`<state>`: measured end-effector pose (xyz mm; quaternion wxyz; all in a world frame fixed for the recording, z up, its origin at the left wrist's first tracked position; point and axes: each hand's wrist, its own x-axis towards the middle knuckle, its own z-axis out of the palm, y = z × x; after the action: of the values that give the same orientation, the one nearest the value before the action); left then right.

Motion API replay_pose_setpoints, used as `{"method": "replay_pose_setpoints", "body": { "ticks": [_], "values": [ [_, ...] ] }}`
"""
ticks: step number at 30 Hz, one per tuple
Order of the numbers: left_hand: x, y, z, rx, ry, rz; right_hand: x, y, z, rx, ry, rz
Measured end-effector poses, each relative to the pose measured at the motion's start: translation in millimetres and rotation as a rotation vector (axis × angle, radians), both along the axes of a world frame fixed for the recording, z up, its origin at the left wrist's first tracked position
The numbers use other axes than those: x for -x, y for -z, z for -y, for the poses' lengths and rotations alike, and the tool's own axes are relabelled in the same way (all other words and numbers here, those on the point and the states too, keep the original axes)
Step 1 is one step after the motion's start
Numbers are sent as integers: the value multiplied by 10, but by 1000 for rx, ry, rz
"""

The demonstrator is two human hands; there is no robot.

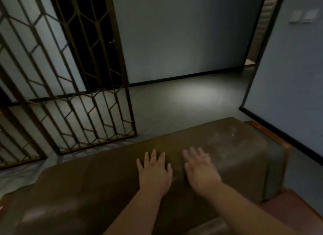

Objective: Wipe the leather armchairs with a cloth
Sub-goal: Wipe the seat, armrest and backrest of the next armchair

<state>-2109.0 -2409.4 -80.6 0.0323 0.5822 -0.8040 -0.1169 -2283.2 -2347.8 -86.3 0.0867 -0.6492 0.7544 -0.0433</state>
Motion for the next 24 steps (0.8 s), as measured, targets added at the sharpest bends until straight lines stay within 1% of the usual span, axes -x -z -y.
{"method": "replay_pose_setpoints", "body": {
  "ticks": [2, 4, 5, 8, 9, 10, 11, 12, 14, 16, 17, 18, 19, 21, 22, 23, 24],
  "values": [
    [264, 30, 64, 18, -22, -37, -166, 57, -212, 15, -182, -3],
    [401, 51, 123, 48, -33, -56, 145, 21, -207, 40, -205, -12],
    [438, 59, 148, 59, -37, -76, 406, 16, -139, 46, -137, -34],
    [527, 78, 245, 67, -29, -166, 1145, -65, 32, 60, 270, 47],
    [550, 86, 270, 71, -28, -182, 1238, -94, 64, 69, 339, 71],
    [569, 98, 301, 70, -28, -191, 1213, -90, 103, 73, 355, 75],
    [583, 119, 337, 63, -26, -196, 1089, -65, 141, 81, 312, 42],
    [597, 126, 368, 49, -26, -210, 896, -11, 141, 122, 224, 6],
    [627, 145, 424, 42, -37, -246, 469, 92, 37, 222, -41, -40],
    [647, 145, 457, 31, -44, -280, 391, 99, -15, 111, -266, -12],
    [650, 143, 457, 35, -47, -282, 530, 112, 46, 113, -314, -42],
    [649, 145, 456, 43, -48, -280, 734, 138, 133, 127, -287, -93],
    [646, 146, 446, 46, -49, -275, 947, 125, 229, 124, -179, -89],
    [639, 158, 407, 72, -37, -246, 1337, 38, 395, 83, 143, 15],
    [629, 176, 388, 96, -30, -229, 1404, -15, 451, 64, 249, 34],
    [620, 202, 375, 105, -29, -211, 1339, -44, 508, 64, 294, 31],
    [613, 237, 367, 107, -29, -187, 1175, -48, 556, 45, 268, 3]
  ]
}}
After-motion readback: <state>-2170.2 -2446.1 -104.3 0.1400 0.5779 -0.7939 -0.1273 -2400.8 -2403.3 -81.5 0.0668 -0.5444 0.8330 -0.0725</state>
